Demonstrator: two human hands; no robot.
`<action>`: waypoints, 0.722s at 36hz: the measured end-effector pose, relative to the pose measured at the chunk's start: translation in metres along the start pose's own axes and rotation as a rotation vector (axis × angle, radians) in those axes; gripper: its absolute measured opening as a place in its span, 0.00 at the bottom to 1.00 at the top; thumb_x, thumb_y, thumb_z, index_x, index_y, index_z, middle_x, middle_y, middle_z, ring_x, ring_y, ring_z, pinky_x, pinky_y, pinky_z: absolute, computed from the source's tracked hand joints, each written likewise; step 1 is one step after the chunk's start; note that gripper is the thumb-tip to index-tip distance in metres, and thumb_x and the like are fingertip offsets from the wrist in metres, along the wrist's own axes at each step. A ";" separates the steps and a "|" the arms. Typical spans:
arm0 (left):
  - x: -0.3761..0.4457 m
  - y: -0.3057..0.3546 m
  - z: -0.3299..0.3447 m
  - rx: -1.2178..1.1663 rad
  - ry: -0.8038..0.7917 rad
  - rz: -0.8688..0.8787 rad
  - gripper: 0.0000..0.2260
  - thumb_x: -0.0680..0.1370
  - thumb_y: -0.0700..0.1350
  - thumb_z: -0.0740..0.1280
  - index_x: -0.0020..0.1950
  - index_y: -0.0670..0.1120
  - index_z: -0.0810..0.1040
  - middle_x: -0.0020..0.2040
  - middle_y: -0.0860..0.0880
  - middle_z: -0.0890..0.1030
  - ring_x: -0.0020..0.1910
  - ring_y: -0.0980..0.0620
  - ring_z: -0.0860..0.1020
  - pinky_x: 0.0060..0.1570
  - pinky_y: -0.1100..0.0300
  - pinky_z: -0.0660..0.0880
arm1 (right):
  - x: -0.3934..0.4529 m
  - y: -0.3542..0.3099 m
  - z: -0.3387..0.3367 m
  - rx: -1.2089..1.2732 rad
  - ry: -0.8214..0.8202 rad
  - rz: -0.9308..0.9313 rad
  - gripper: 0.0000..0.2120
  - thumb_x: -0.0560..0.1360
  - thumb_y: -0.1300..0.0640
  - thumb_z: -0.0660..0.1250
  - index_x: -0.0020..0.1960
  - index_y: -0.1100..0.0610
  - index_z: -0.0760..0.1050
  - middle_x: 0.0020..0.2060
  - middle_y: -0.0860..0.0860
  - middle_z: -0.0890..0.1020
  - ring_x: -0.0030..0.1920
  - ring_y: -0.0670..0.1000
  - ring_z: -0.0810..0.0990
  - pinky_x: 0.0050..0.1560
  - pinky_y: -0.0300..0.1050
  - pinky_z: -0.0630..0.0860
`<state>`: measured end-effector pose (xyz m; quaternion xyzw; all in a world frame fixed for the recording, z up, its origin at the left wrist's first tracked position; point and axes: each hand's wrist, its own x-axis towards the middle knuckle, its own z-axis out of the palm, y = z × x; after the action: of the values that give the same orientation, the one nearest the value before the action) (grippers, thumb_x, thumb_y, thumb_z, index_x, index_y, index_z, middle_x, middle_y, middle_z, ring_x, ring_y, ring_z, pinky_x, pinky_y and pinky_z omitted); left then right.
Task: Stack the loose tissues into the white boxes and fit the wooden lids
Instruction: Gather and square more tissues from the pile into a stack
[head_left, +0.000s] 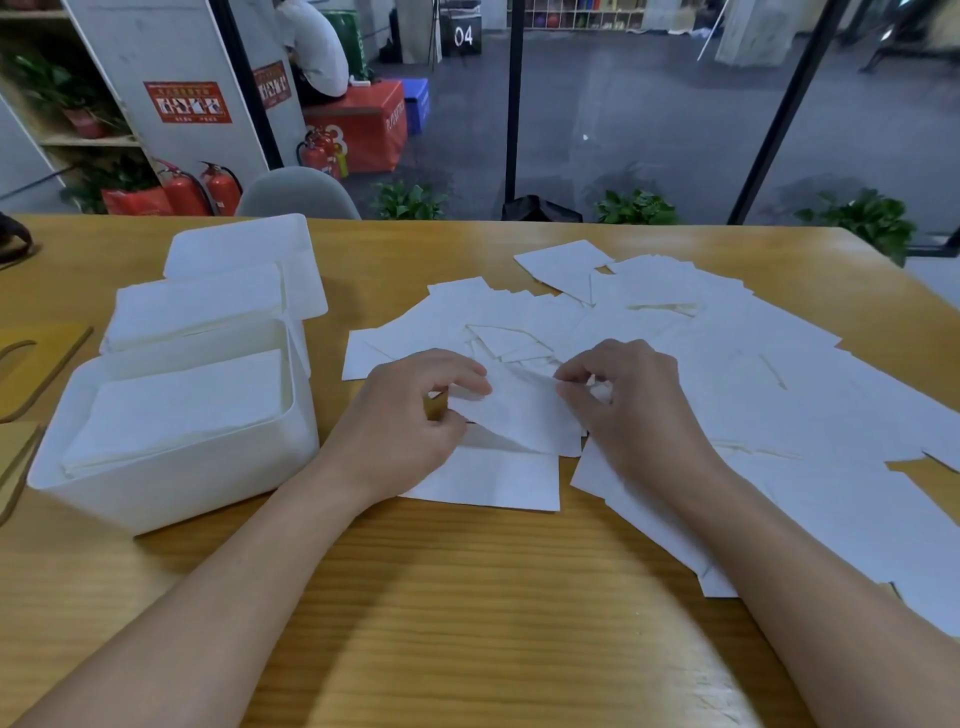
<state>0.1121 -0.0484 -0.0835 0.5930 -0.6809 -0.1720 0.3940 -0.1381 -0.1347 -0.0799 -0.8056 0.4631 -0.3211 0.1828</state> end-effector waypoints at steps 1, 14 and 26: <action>0.000 0.002 -0.001 0.000 0.003 0.010 0.22 0.76 0.33 0.67 0.58 0.58 0.87 0.63 0.62 0.83 0.66 0.55 0.80 0.58 0.60 0.78 | 0.000 -0.001 0.000 0.001 0.000 -0.007 0.05 0.82 0.57 0.73 0.51 0.48 0.87 0.47 0.41 0.84 0.55 0.49 0.78 0.67 0.61 0.72; 0.005 0.010 0.000 0.057 0.111 0.041 0.04 0.86 0.52 0.71 0.58 0.59 0.86 0.57 0.64 0.83 0.64 0.58 0.77 0.62 0.67 0.70 | -0.012 -0.015 -0.002 0.229 0.110 -0.136 0.06 0.84 0.57 0.71 0.53 0.46 0.82 0.48 0.35 0.85 0.55 0.41 0.84 0.48 0.26 0.71; 0.004 0.006 -0.029 -0.046 -0.067 -0.078 0.08 0.84 0.51 0.71 0.58 0.64 0.87 0.30 0.51 0.75 0.30 0.55 0.72 0.33 0.63 0.69 | -0.017 -0.016 -0.004 0.386 -0.120 0.079 0.10 0.83 0.51 0.73 0.62 0.43 0.77 0.33 0.49 0.81 0.31 0.50 0.78 0.39 0.45 0.77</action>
<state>0.1293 -0.0439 -0.0601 0.6035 -0.6661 -0.2227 0.3776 -0.1368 -0.1116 -0.0738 -0.7547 0.4122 -0.3478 0.3736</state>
